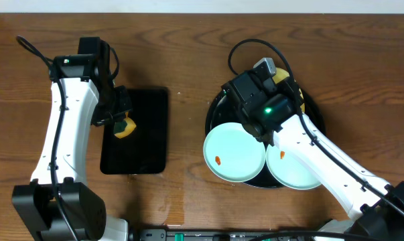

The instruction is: Clean dirty plates on tray and stack at the side

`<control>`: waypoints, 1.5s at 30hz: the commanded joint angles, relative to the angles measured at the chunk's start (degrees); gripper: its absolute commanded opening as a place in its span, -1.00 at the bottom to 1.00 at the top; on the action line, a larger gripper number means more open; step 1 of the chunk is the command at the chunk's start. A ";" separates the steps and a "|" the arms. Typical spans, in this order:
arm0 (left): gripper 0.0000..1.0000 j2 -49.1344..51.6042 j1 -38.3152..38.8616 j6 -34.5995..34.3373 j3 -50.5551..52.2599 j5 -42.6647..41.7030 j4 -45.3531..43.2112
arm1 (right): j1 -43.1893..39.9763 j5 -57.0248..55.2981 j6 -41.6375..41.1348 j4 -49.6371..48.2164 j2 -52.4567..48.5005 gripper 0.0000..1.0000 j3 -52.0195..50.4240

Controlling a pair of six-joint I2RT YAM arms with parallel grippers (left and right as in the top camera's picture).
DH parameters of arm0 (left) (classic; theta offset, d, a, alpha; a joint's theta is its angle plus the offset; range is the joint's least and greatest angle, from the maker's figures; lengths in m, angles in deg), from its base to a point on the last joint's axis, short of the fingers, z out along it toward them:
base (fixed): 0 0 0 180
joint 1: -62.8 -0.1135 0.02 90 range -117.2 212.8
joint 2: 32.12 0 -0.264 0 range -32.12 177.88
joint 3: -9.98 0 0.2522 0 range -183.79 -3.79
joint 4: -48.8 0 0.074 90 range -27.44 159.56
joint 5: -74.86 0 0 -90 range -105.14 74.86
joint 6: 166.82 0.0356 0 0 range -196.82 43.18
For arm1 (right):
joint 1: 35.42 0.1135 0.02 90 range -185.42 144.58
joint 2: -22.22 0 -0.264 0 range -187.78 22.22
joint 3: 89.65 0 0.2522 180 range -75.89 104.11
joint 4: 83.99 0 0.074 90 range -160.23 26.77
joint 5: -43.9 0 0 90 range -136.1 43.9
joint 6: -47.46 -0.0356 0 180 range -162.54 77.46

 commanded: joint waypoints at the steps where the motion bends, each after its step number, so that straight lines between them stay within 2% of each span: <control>1: -0.85 -1.60 -0.20 0.96 0.02 -0.20 0.13 | 0.31 -1.05 -1.42 0.02 1.44 -0.98 0.66; 8: -0.85 -1.60 -0.20 0.96 0.02 -1.05 -0.37 | -4.98 14.67 -8.85 0.46 1.57 -0.98 0.74; 14: -0.85 -1.60 -0.20 1.01 0.02 -3.39 -1.11 | -16.96 33.27 -12.94 4.44 4.13 -0.98 3.06; 20: -0.85 -1.60 -0.20 1.01 0.02 -3.39 -1.11 | -34.36 52.92 -15.67 5.75 6.12 -0.98 3.50; 24: -0.85 -1.60 -0.20 1.14 0.02 -3.39 -1.11 | -53.05 64.28 -21.70 6.88 3.26 -0.98 3.37; 26: -0.85 -1.60 -0.20 1.18 0.02 -3.37 -1.11 | -58.38 67.76 -22.56 6.69 1.97 -0.98 3.37; 35: -0.85 -1.60 -0.20 1.18 0.02 -3.37 -1.57 | -73.70 66.36 -28.98 5.31 -5.81 -0.98 3.37; 45: -0.85 -1.60 -0.20 2.10 0.02 -3.34 -1.51 | -78.90 64.76 -29.16 2.89 -13.84 -0.96 3.34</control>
